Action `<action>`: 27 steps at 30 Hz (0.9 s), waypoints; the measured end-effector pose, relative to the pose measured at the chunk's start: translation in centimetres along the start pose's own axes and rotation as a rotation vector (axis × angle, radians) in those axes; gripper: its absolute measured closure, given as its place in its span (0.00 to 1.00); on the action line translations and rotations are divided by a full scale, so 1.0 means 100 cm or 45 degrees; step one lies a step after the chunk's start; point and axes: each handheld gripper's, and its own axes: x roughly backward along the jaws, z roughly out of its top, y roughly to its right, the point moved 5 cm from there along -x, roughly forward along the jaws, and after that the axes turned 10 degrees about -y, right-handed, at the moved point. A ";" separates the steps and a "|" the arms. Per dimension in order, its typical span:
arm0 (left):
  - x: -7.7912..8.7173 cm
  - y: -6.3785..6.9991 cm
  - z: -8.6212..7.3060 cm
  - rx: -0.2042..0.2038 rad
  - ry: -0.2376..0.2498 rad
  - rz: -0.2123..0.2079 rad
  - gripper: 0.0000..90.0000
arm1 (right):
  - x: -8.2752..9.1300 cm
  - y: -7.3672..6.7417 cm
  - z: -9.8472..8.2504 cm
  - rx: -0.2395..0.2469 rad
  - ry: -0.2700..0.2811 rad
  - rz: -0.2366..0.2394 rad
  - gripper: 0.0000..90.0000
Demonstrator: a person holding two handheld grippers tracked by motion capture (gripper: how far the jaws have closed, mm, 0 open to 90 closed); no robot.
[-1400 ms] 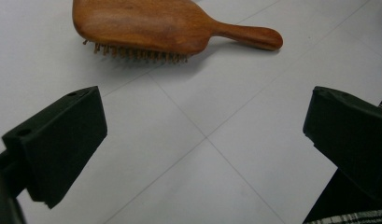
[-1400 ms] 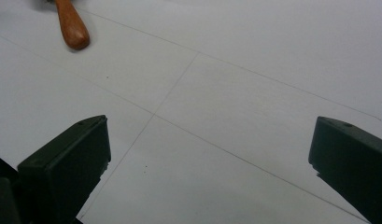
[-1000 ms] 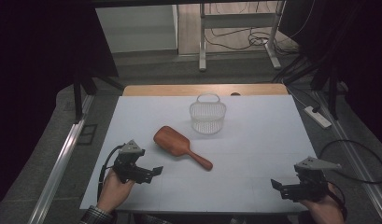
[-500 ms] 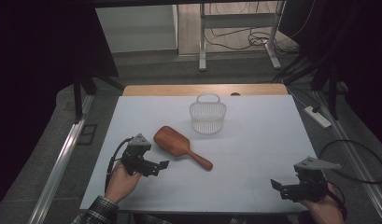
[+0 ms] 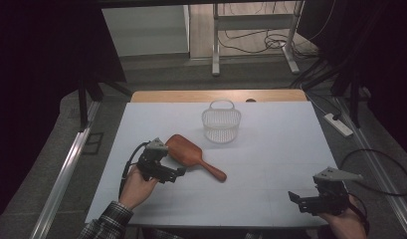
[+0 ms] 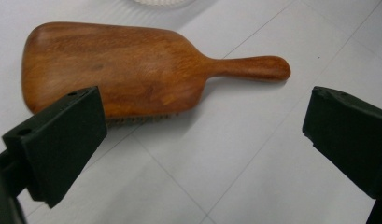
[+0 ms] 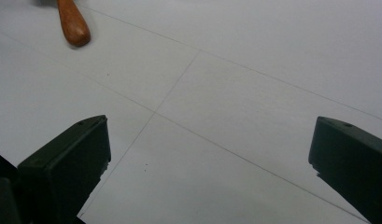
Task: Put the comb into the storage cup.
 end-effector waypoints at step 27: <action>-0.027 0.007 0.041 -0.046 -0.045 -0.042 0.00 | 0.000 0.000 0.000 0.002 -0.001 0.001 0.00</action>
